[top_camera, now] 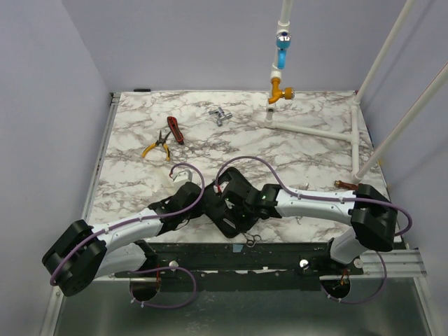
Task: Sort the hair-cutting tools
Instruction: Place the scissors in the hairdressing tool bag.
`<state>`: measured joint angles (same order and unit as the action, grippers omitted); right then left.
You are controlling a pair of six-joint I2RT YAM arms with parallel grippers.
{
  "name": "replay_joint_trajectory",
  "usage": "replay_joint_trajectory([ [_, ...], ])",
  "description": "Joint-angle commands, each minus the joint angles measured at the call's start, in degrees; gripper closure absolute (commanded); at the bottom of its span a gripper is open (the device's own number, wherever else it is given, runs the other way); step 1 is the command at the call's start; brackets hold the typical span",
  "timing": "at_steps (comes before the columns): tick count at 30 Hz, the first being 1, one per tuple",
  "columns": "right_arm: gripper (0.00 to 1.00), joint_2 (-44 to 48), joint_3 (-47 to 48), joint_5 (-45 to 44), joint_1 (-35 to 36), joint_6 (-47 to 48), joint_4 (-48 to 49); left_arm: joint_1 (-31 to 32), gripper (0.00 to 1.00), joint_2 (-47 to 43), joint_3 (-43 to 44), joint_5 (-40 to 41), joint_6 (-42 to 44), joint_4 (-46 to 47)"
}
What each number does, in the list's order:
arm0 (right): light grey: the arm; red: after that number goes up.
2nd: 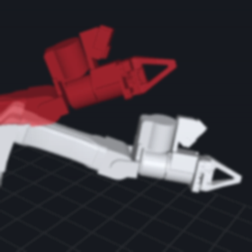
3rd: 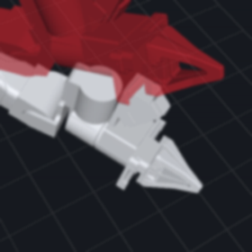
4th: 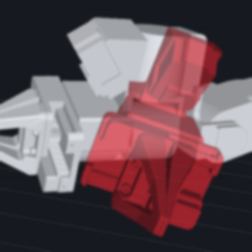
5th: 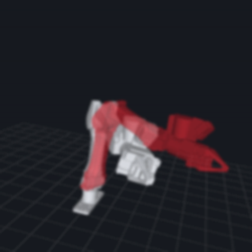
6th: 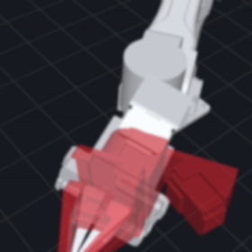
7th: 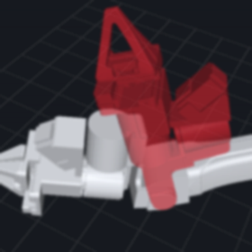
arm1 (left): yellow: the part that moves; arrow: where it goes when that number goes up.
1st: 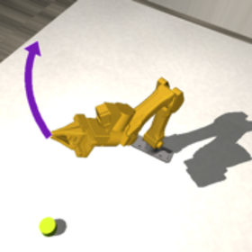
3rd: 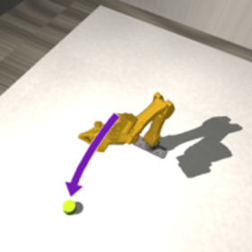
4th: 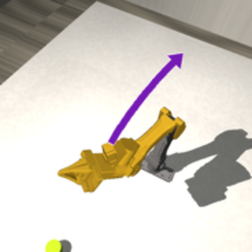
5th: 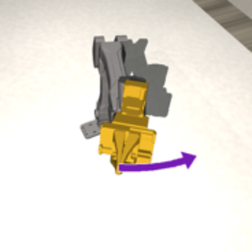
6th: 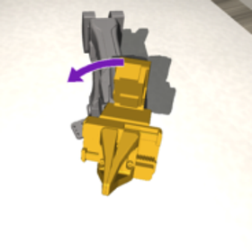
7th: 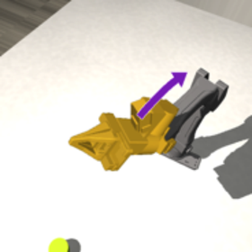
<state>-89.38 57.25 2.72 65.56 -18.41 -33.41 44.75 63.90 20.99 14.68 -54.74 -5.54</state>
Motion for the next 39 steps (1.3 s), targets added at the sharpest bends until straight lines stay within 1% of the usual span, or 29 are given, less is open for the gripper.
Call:
replay_joint_trajectory([
  [1,0.99,-2.2,0.3,1.4,0.7,-0.1,1.2,0.2,1.0,-0.6,-1.1,1.1,-0.4,0.2],
  [8,0.99,-5.4,0.8,1.3,0.9,0.7,1.1,0.2,1.0,-1.5,-1.5,1.2,-0.4,0.2],
  [14,0.99,-5.5,0.4,0.7,0.9,0.7,2.6,0.2,1.0,-1.6,-2.0,0.8,-0.6,0.8],
  [22,0.99,-9.3,3.8,0.3,1.0,2.5,3.7,0.2,1.0,-1.5,-2.5,0.3,-0.6,1.4],
  [34,0.99,-15.7,10.1,-3.4,0.9,4.8,3.5,0.3,1.0,-0.6,-3.3,-1.9,-0.6,3.9],
  [39,0.99,-16.0,10.1,-7.1,0.9,3.1,6.6,0.3,1.0,-1.0,-3.8,-1.7,-0.5,3.9],
])
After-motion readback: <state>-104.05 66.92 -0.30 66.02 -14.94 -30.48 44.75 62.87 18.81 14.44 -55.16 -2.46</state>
